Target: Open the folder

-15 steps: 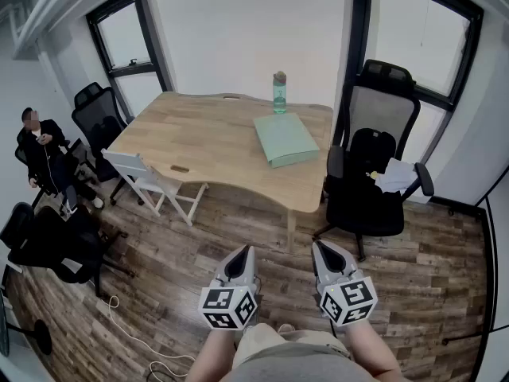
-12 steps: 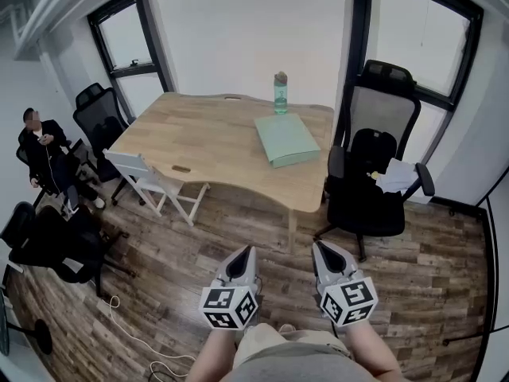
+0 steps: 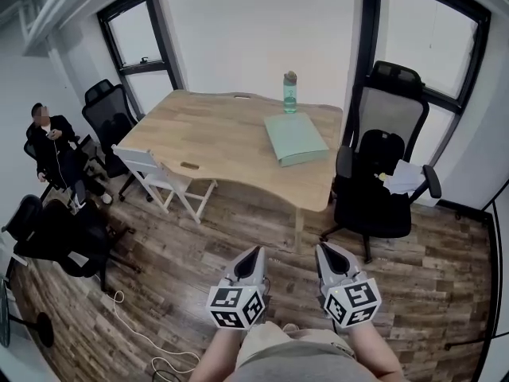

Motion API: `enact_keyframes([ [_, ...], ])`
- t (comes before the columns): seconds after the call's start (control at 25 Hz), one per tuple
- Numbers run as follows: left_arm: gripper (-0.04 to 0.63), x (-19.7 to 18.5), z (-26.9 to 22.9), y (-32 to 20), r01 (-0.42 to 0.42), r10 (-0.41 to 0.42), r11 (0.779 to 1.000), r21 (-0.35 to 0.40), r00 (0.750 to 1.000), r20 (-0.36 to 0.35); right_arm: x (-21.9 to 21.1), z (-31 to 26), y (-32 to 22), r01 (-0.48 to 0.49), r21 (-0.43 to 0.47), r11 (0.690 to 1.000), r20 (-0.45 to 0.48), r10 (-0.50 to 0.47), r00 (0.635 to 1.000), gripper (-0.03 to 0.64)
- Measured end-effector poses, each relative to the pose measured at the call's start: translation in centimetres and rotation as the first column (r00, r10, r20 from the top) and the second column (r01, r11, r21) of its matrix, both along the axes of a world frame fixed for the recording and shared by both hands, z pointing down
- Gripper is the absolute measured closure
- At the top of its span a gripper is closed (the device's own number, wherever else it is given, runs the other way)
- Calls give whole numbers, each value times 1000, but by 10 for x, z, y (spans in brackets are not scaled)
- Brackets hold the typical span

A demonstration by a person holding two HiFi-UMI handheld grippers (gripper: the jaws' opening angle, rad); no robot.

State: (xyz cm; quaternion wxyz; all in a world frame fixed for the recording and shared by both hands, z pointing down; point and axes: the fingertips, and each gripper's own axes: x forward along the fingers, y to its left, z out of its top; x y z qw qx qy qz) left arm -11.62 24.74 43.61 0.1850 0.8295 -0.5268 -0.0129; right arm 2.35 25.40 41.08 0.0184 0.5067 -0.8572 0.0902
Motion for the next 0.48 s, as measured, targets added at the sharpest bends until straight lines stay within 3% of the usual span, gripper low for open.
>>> enact_keyframes([
  [0.48, 591, 10, -4, -2, 0, 0, 1000, 10, 1000, -6, 8, 4, -3, 0, -11, 1000, 38, 0, 999, 615],
])
